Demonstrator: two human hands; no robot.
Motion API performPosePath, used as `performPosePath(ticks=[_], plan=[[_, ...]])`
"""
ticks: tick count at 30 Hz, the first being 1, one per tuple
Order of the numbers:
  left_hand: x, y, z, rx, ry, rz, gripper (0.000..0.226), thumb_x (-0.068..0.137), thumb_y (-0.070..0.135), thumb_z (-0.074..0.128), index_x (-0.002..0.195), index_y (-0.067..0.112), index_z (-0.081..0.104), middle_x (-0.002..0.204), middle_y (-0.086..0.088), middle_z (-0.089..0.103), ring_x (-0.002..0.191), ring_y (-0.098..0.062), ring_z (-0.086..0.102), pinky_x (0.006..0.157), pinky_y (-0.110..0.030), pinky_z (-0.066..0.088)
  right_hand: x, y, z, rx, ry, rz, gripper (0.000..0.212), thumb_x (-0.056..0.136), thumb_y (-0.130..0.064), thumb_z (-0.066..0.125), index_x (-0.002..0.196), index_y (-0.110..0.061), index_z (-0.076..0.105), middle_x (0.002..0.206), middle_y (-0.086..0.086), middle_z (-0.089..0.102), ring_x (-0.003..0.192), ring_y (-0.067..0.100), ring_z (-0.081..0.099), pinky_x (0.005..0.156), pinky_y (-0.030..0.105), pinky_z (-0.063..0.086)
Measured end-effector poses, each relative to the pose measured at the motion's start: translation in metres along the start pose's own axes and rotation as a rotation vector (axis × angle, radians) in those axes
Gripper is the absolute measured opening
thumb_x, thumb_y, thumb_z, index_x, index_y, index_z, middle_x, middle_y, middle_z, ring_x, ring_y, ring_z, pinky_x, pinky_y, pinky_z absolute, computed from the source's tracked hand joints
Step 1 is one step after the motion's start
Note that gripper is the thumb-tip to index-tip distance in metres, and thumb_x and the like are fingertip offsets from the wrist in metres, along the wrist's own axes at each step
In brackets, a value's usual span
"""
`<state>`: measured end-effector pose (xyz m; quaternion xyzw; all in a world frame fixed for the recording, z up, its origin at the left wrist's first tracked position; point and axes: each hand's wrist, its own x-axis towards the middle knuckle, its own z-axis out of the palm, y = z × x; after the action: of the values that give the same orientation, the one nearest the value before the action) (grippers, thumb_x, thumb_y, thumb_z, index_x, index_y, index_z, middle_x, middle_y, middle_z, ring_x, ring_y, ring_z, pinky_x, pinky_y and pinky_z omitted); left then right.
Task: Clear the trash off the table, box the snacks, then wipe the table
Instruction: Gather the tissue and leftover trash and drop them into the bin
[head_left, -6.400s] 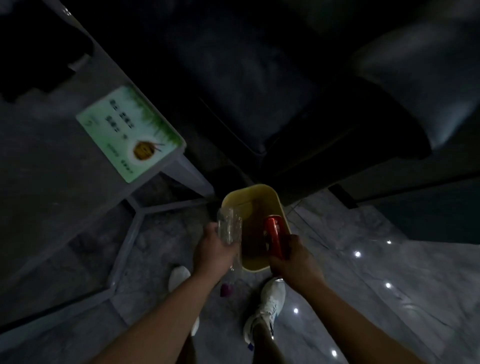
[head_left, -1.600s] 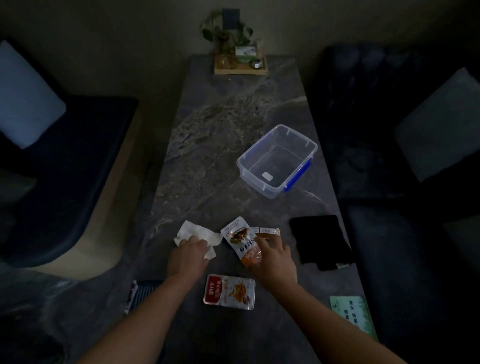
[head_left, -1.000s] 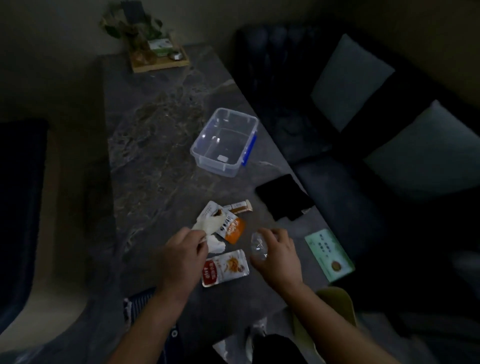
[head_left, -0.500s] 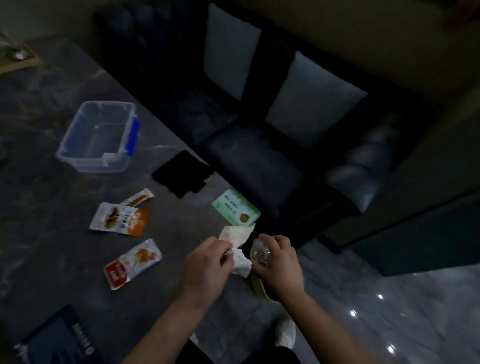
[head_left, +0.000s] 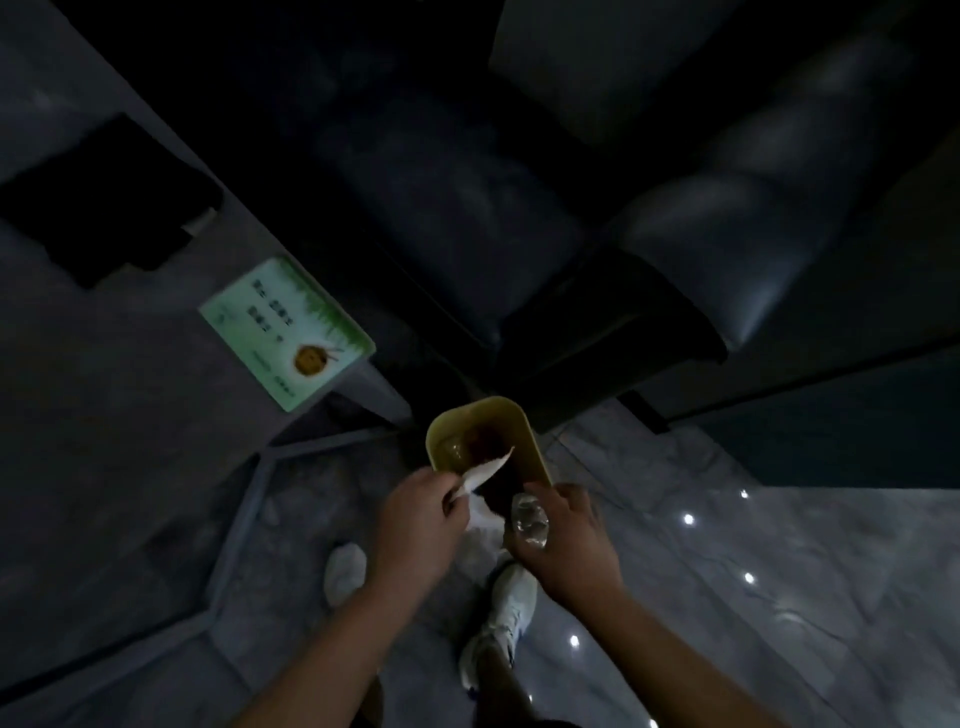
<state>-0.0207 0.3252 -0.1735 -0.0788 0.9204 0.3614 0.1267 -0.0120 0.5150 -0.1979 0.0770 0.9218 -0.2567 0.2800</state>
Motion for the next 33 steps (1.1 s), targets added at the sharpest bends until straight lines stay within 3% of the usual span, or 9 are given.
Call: performPosePath(ticks=[5, 8, 12, 15, 17, 21, 25, 28, 33], plan=[[0.07, -0.051, 0.073, -0.032, -0.016, -0.085, 0.041, 0.088, 0.019, 0.065, 0.06, 0.028, 0.036, 0.062, 0.009, 0.038, 0.062, -0.016, 0.044, 0.055, -0.03, 0.03, 0.07, 0.047, 0.054, -0.003, -0.044, 0.059, 0.061, 0.078, -0.045, 0.075, 0.133, -0.038, 0.05, 0.137, 0.002, 0.043, 0.122, 0.026, 0.045, 0.084, 0.035, 0.047], [0.102, -0.078, 0.116, -0.089, -0.032, -0.117, 0.035, 0.089, 0.018, 0.066, 0.062, 0.027, 0.044, 0.056, 0.016, 0.037, 0.054, -0.003, 0.041, 0.05, -0.015, 0.024, 0.112, 0.066, 0.088, 0.003, -0.084, 0.061, 0.062, 0.08, -0.042, 0.076, 0.134, -0.038, 0.047, 0.139, 0.004, 0.04, 0.122, 0.027, 0.044, 0.085, 0.037, 0.049], [0.13, -0.112, 0.166, -0.07, -0.089, -0.162, 0.036, 0.092, 0.023, 0.062, 0.062, 0.026, 0.043, 0.058, 0.011, 0.045, 0.055, -0.001, 0.044, 0.048, -0.02, 0.026, 0.153, 0.083, 0.126, -0.059, -0.125, 0.081, 0.059, 0.084, -0.042, 0.073, 0.135, -0.038, 0.046, 0.147, 0.006, 0.036, 0.128, 0.031, 0.044, 0.095, 0.046, 0.05], [0.14, -0.13, 0.188, 0.034, -0.114, -0.116, 0.026, 0.094, 0.024, 0.06, 0.07, 0.024, 0.05, 0.067, 0.009, 0.053, 0.066, -0.01, 0.056, 0.051, -0.02, 0.026, 0.169, 0.096, 0.147, -0.03, -0.151, 0.132, 0.067, 0.081, -0.043, 0.075, 0.14, -0.039, 0.043, 0.151, 0.007, 0.033, 0.132, 0.035, 0.041, 0.098, 0.052, 0.051], [0.143, -0.139, 0.197, 0.087, -0.148, -0.076, 0.01, 0.095, 0.024, 0.058, 0.088, 0.019, 0.064, 0.085, -0.002, 0.067, 0.084, -0.021, 0.064, 0.059, -0.023, 0.032, 0.175, 0.105, 0.159, -0.021, -0.185, 0.146, 0.072, 0.08, -0.045, 0.075, 0.143, -0.041, 0.04, 0.153, 0.005, 0.028, 0.133, 0.035, 0.04, 0.097, 0.051, 0.052], [0.144, -0.148, 0.21, 0.2, -0.22, 0.06, 0.021, 0.097, 0.019, 0.054, 0.111, 0.015, 0.068, 0.108, -0.01, 0.071, 0.099, -0.029, 0.065, 0.069, -0.028, 0.035, 0.182, 0.116, 0.174, -0.071, -0.224, 0.122, 0.076, 0.081, -0.051, 0.073, 0.146, -0.041, 0.036, 0.155, 0.005, 0.031, 0.138, 0.036, 0.036, 0.101, 0.046, 0.046], [0.142, -0.154, 0.217, 0.292, -0.389, 0.127, 0.032, 0.095, 0.021, 0.055, 0.126, 0.019, 0.061, 0.128, -0.013, 0.06, 0.111, -0.033, 0.06, 0.078, -0.035, 0.044, 0.183, 0.117, 0.178, -0.053, -0.222, 0.114, 0.077, 0.079, -0.051, 0.074, 0.146, -0.041, 0.036, 0.154, 0.005, 0.033, 0.139, 0.035, 0.035, 0.106, 0.045, 0.039], [0.141, -0.157, 0.218, 0.464, -0.466, 0.161, 0.03, 0.093, 0.022, 0.056, 0.123, 0.017, 0.058, 0.135, -0.011, 0.048, 0.116, -0.034, 0.054, 0.089, -0.047, 0.051, 0.185, 0.113, 0.177, -0.09, -0.24, 0.087, 0.084, 0.08, -0.052, 0.073, 0.152, -0.038, 0.03, 0.159, 0.007, 0.028, 0.145, 0.034, 0.027, 0.116, 0.048, 0.028], [0.135, -0.158, 0.206, 0.511, -0.412, 0.275, 0.023, 0.088, 0.025, 0.058, 0.109, 0.014, 0.056, 0.117, -0.011, 0.051, 0.103, -0.034, 0.054, 0.075, -0.046, 0.052, 0.189, 0.107, 0.174, -0.16, -0.244, 0.052, 0.082, 0.087, -0.047, 0.069, 0.155, -0.034, 0.025, 0.162, 0.004, 0.03, 0.151, 0.031, 0.017, 0.12, 0.051, 0.02]])
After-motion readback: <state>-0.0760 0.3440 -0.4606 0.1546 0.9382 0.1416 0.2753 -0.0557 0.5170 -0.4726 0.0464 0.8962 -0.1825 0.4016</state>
